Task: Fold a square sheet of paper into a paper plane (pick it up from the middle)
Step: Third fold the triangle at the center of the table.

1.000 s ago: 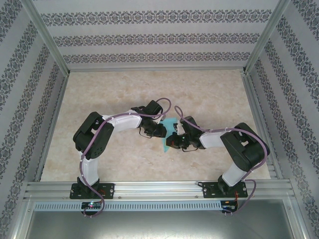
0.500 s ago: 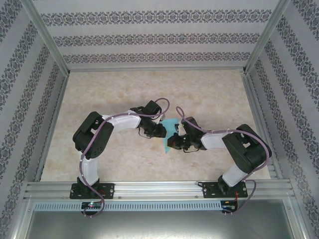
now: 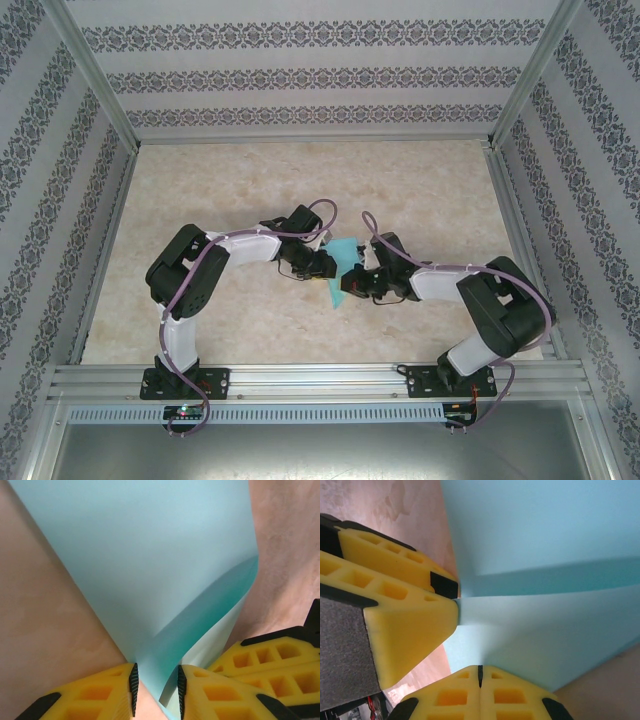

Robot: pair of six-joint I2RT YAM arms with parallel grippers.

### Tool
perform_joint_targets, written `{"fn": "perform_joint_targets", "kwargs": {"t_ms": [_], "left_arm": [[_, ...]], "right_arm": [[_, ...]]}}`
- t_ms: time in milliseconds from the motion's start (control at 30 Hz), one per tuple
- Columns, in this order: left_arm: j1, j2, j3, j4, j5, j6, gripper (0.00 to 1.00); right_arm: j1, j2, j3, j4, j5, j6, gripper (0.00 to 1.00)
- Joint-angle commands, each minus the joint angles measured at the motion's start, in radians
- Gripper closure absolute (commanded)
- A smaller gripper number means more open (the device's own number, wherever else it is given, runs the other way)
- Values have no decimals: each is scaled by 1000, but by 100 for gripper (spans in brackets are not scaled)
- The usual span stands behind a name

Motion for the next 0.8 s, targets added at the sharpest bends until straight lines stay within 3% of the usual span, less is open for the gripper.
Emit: {"fn": "perform_joint_targets", "kwargs": {"t_ms": [0, 600, 767], "left_arm": [[3, -20, -15, 38, 28, -17, 71], [4, -19, 27, -7, 26, 15, 92], [4, 5, 58, -34, 21, 36, 94]], "right_arm": [[-23, -26, -2, -58, 15, -44, 100], [-30, 18, 37, -97, 30, -89, 100], [-35, 28, 49, -114, 30, -106, 100]]}}
